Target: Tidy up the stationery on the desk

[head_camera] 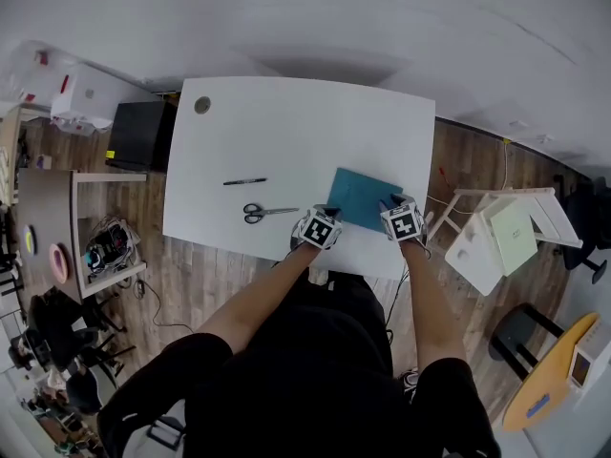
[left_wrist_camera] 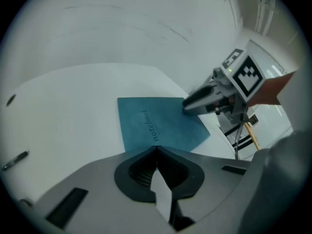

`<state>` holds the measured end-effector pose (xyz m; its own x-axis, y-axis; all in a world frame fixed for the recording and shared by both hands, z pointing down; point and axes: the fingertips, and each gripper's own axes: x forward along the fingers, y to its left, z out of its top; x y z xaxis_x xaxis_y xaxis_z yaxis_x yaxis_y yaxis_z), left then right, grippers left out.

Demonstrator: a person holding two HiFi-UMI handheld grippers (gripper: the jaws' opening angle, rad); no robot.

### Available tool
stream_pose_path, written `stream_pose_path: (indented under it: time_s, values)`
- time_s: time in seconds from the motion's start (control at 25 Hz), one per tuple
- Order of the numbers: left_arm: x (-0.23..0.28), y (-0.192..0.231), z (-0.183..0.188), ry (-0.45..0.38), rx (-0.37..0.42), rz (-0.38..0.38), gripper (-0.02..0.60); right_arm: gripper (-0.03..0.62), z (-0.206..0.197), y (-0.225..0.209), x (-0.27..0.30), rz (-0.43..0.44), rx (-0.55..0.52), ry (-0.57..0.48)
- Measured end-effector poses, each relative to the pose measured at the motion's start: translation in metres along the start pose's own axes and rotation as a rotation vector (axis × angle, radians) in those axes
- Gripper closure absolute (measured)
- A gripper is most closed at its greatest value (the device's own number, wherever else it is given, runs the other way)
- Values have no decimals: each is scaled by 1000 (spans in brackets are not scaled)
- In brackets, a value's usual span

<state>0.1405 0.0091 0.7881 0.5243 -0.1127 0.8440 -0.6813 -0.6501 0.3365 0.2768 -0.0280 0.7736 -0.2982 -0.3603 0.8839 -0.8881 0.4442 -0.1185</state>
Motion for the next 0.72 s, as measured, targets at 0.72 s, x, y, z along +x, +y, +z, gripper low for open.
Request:
stream_pose_path:
  time_s: [0.72]
  values:
    - [5, 51, 74, -95, 52, 18, 566, 480, -36, 99, -17, 173, 199, -29]
